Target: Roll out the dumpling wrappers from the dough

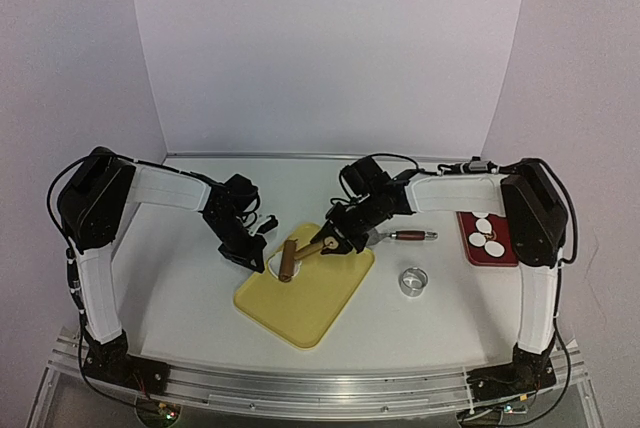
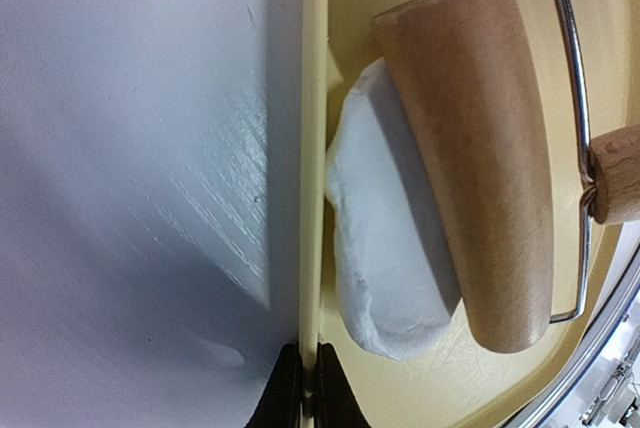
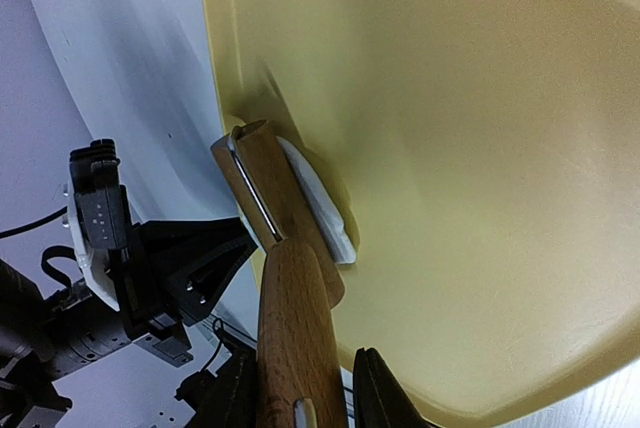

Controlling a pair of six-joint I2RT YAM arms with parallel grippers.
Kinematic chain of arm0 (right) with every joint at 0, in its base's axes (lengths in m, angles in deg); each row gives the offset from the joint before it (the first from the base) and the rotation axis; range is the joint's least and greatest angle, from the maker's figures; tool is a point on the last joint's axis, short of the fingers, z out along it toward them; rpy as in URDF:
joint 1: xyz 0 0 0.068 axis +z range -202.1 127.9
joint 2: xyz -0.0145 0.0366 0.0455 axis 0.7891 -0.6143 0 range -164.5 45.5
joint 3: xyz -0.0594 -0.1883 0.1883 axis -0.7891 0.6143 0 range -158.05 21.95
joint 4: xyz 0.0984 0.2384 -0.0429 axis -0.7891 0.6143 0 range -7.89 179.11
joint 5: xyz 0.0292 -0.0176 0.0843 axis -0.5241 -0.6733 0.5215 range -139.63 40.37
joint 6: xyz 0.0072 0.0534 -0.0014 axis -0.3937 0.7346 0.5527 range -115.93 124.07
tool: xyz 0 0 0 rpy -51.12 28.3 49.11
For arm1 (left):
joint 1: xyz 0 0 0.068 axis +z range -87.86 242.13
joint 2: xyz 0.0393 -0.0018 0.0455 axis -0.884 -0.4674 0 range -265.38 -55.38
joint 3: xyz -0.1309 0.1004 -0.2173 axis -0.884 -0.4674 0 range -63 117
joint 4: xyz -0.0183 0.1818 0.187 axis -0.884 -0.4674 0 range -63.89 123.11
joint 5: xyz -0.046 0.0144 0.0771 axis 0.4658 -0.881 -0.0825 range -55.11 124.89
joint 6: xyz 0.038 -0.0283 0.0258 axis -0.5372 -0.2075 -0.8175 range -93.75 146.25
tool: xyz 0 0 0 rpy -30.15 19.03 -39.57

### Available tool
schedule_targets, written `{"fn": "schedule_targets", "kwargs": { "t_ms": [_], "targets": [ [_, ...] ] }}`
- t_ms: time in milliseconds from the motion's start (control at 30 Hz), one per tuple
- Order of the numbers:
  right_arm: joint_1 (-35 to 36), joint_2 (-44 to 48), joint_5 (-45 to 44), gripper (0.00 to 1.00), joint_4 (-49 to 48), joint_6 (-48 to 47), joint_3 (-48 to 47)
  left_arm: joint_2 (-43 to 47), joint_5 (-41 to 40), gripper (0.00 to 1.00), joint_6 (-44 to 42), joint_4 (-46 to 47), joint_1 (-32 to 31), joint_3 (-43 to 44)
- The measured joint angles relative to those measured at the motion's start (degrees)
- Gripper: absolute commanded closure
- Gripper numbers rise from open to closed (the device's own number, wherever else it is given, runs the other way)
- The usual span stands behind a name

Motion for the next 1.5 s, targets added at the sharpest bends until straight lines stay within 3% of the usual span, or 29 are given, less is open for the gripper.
{"fn": "schedule_targets", "kwargs": {
  "t_ms": [333,633,967,1233,1500],
  "targets": [
    [-0.8,6.3,-1.8,1.0,-4.6,0.0,9.8,0.0,0.0,1.0,0.0,0.0,0.0,0.0],
    [-0.4,0.0,0.8,1.0,0.2,-1.8,0.5,0.0,0.0,1.0,0.0,0.0,0.0,0.0],
    [-1.1,4.7,-0.2,1.0,-3.9,-1.8,8.2,0.0,0.0,1.0,0.0,0.0,0.0,0.0],
    [-0.2,-2.9,3.6,1.0,-0.4,-2.7,-2.2,0.0,-0.4,1.0,0.4,-0.2,0.0,0.0],
    [-0.1,1.4,1.8,1.0,-4.3,-2.2,3.8,0.3,-2.2,1.0,2.8,-0.5,-0.3,0.0]
  ]
}}
